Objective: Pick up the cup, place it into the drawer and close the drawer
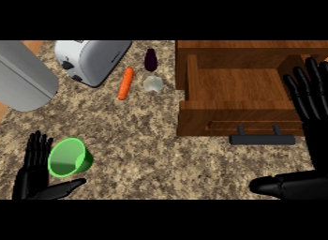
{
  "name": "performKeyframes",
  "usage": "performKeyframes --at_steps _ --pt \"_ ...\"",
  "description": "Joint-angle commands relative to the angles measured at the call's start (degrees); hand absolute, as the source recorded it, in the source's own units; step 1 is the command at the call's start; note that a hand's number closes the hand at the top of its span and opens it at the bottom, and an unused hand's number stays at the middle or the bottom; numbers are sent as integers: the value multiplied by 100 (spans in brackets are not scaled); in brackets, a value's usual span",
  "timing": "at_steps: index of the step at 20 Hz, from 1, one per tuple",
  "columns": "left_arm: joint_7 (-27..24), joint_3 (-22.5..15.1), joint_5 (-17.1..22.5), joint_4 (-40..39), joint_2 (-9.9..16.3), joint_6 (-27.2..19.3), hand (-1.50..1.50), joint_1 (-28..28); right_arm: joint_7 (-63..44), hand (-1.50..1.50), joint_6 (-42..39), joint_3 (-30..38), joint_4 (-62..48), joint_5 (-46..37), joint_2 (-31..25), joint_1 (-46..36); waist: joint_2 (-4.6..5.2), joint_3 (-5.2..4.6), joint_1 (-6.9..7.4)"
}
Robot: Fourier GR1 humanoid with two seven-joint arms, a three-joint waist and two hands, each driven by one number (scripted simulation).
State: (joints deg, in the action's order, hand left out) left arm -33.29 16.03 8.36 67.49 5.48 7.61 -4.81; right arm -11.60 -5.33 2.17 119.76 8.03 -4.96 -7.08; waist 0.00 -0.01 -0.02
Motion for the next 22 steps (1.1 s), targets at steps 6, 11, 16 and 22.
performKeyframes --at_steps 6,11,16,22 --pt "-1016 281 7 -1816 395 286 -150 611 610 -150 -420 101 -166 181 -14 555 2 -1 -23" --pt "-1009 56 -66 -1770 228 -63 -150 668 450 -150 -327 223 -360 139 -80 51 0 0 1" --pt "-1152 109 75 -2163 464 336 -150 934 -308 -150 54 -159 367 31 124 50 -3 -1 -7" --pt "-1445 77 178 -2777 427 499 -150 1229 412 -150 -197 -26 -138 -101 87 235 2 -1 -8"
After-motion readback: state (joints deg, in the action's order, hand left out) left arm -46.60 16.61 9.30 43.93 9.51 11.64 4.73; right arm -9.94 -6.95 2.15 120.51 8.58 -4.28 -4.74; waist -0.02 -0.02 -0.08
